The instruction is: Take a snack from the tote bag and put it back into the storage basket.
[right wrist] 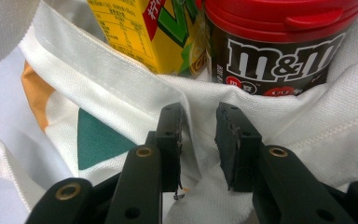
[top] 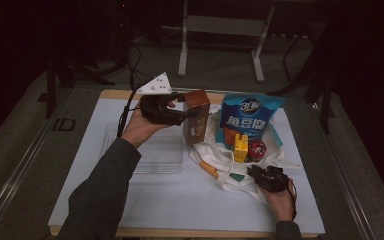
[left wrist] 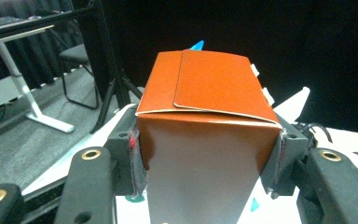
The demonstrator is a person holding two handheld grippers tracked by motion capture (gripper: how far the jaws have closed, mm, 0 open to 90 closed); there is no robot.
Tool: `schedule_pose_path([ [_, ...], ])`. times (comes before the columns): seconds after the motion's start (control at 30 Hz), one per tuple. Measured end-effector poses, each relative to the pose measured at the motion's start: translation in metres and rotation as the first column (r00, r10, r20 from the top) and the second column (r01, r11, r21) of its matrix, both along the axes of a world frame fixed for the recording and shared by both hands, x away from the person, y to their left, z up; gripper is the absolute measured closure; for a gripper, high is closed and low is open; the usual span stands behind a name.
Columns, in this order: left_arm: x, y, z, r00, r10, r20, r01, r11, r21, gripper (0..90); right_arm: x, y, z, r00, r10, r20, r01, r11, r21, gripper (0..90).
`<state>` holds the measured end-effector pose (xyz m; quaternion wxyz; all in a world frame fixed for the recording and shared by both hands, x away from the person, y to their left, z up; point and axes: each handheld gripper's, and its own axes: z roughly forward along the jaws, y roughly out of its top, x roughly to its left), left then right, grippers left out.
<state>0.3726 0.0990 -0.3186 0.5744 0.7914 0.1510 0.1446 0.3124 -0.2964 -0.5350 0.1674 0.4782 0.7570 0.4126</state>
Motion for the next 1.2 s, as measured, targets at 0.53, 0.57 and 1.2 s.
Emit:
schedule_pose_path([
  [0.53, -0.006, 0.033, -0.002, 1.0000, 0.000, -0.009, 0.000, 0.9999, 0.014, 43.0, 0.000, 0.000, 0.000, 1.0000, 0.000, 0.000, 0.000, 1.000, 0.000, 71.0],
  [0.57, -0.006, 0.035, -0.003, 1.0000, -0.001, -0.008, 0.001, 0.9999, 0.010, 43.0, 0.000, 0.000, 0.000, 1.0000, 0.000, 0.000, 0.000, 1.000, 0.000, 71.0],
  [1.2, -0.011, 0.070, -0.013, 0.9998, -0.002, -0.020, 0.004, 0.9955, 0.095, 43.0, 0.000, 0.000, 0.000, 1.0000, -0.002, -0.002, 0.002, 1.000, 0.002, 71.0],
])
